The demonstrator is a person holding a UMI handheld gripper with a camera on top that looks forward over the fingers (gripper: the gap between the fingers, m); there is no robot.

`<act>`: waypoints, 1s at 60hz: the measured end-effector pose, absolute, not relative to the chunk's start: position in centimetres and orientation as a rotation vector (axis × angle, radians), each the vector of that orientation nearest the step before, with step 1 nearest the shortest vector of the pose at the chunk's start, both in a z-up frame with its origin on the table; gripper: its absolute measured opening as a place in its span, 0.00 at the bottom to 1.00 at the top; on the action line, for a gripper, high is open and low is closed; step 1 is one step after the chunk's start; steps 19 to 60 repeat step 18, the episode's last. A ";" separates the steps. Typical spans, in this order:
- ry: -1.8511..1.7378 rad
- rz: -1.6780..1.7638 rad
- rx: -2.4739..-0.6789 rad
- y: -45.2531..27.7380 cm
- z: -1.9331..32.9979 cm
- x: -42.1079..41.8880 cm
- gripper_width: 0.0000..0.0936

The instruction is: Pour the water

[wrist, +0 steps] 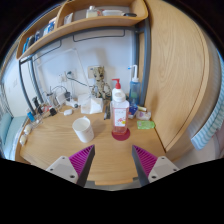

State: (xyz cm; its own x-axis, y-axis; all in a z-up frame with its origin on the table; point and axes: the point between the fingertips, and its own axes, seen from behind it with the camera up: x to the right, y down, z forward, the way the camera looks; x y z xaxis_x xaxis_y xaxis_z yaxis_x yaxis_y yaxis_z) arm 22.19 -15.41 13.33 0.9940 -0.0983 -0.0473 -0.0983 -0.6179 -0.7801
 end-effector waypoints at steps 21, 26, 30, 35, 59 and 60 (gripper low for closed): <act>0.053 0.061 -2.223 -15.8 15.9 19.3 0.80; 0.053 0.061 -2.223 -15.8 15.9 19.3 0.80; 0.053 0.061 -2.223 -15.8 15.9 19.3 0.80; 0.053 0.061 -2.223 -15.8 15.9 19.3 0.80; 0.053 0.061 -2.223 -15.8 15.9 19.3 0.80; 0.053 0.061 -2.223 -15.8 15.9 19.3 0.80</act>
